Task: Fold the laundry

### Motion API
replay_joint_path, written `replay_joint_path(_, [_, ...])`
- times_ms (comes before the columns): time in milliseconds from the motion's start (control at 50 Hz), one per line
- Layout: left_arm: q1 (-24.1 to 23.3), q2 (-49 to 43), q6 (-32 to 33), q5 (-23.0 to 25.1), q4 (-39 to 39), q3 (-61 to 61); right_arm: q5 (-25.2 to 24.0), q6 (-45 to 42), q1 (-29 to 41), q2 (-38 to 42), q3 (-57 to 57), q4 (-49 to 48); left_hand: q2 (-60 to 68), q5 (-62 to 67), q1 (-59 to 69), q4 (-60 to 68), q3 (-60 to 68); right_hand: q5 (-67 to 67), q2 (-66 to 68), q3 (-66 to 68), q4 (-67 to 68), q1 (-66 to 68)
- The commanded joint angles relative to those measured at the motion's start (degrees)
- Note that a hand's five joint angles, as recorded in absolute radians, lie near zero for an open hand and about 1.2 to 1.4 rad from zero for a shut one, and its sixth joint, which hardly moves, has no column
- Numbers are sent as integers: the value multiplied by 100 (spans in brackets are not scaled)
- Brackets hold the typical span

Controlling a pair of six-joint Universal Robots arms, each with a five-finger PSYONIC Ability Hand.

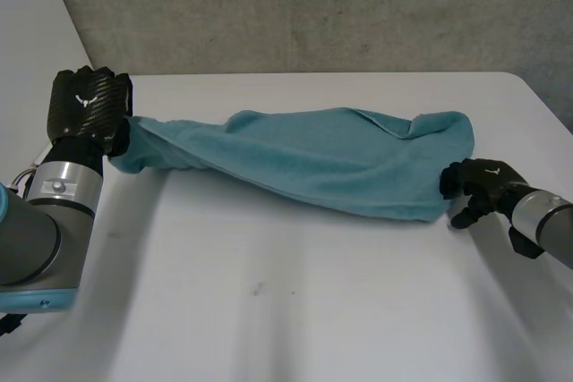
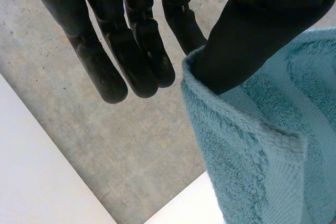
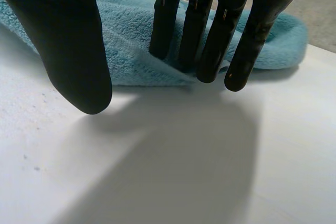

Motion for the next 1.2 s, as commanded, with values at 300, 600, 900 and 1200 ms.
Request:
replay_joint_path(300, [9,0,0,-3,0,3,218,26,586,517,-624,6,1118,1480,1484,1147,1137,2045,1969,1919,1938,2547])
replay_joint_path(600, [80,140,44,-29,-262,64,1122,-79,665,-552,-932,146,1118,1480,1484,1147,1137,4125,4049,3999,4018,4627])
replay_joint_path(900, [422,2548,88,50,-2880,512,1456,-2566,50,-3586,-915,3063,1118,1480,1484,1147,1137,4125,4049,3999,4018,4627])
replay_joint_path(1200, [422,906,299,445,-3770,556,1659,-2786,595,-2551,-158,2335,1118,1480,1484,1147,1137,4125,4049,3999,4018,4627])
